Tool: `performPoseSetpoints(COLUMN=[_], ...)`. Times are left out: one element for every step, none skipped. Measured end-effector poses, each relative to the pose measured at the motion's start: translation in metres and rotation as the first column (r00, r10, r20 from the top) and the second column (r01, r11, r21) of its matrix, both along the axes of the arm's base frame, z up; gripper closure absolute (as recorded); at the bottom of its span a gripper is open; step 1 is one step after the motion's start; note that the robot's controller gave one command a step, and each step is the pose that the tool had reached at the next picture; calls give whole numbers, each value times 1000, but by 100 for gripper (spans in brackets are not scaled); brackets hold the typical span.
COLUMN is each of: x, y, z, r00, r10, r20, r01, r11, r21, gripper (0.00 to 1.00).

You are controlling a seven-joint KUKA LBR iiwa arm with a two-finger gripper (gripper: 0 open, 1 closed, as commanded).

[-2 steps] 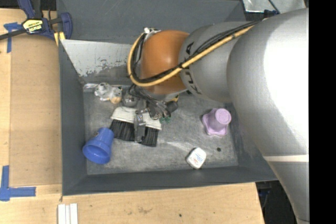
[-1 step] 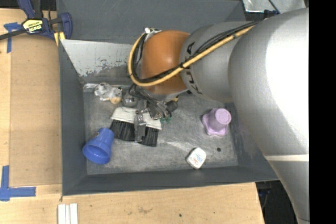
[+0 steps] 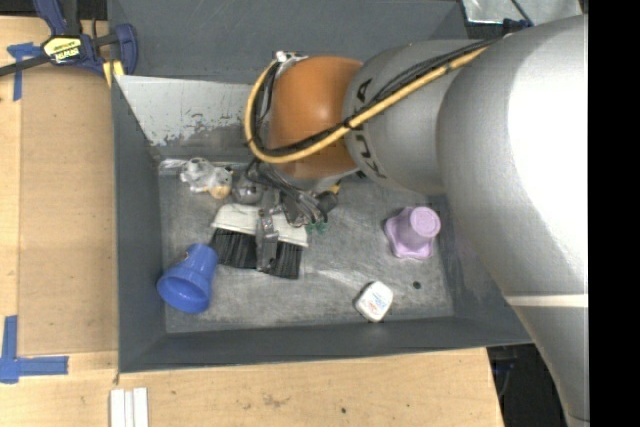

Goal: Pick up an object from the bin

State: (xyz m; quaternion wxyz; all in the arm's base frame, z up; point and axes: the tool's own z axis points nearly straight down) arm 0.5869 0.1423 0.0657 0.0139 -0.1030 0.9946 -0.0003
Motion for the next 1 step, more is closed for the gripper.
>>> performPoseSetpoints(x=[-1], y=[0], z=[7], r00=[1000], r10=[-1], r20=[-7], r01=[1], r11=[1000], r21=[-1], gripper=[100])
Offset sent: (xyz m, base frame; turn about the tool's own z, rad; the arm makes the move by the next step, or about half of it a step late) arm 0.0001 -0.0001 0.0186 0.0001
